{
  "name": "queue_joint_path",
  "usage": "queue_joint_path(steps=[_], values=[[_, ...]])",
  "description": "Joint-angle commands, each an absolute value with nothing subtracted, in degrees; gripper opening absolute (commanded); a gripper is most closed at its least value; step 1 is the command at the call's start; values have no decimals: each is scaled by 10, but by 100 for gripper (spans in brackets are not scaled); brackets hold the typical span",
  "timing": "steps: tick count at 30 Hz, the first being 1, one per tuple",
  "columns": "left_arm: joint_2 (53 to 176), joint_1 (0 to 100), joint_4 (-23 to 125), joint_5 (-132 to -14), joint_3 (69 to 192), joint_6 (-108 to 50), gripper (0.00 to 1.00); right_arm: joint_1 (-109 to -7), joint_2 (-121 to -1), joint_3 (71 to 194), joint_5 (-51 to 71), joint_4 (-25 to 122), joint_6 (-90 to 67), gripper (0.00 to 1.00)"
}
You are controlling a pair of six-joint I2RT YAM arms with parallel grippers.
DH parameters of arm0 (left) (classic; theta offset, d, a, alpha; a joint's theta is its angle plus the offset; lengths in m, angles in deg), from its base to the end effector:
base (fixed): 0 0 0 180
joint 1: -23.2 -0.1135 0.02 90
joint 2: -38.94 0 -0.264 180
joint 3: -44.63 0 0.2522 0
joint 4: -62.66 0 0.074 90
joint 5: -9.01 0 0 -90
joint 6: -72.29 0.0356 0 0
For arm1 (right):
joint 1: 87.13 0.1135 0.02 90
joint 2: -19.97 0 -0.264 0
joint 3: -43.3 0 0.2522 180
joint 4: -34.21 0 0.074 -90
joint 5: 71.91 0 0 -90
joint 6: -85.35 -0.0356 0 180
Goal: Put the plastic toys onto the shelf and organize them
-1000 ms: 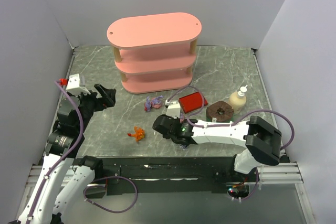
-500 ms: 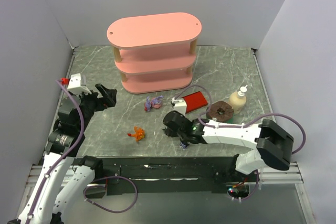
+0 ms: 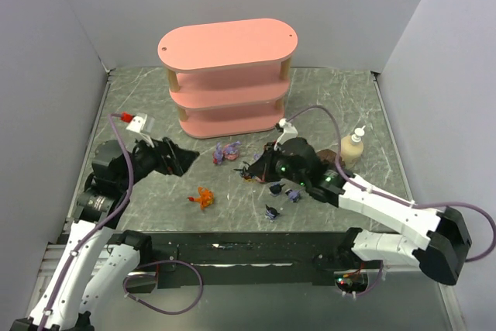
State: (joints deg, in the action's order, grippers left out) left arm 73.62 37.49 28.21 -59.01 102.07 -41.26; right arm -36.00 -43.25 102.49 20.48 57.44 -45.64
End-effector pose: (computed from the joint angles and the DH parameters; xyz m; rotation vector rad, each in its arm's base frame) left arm 0.1326 -0.0475 0.3396 0.1392 1.8279 -0.8107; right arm 0.1581 0.1937 0.2813 -0.1655 2.1799 0.9281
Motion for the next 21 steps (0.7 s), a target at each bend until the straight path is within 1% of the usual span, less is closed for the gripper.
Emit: queue_joint_path(steps=[1, 3, 4, 8, 14, 19, 21], values=[[730, 374, 344, -387, 1016, -385, 96, -400, -390, 1080, 54, 597, -424, 0], [732, 376, 364, -332, 1011, -387, 96, -418, -380, 1093, 11, 615, -423, 0], [732, 380, 370, -320, 1004, -389, 96, -420, -375, 1095, -29, 617, -421, 0], [727, 395, 395, -295, 988, -394, 97, -426, -364, 1115, -90, 641, -416, 0], [717, 431, 412, -303, 973, -399, 96, -426, -367, 1122, -168, 631, -420, 0], [742, 481, 393, -333, 977, -390, 99, -427, -378, 1131, -179, 630, -415, 0], [749, 496, 387, -349, 978, -390, 96, -427, -384, 1131, -189, 620, -417, 0]])
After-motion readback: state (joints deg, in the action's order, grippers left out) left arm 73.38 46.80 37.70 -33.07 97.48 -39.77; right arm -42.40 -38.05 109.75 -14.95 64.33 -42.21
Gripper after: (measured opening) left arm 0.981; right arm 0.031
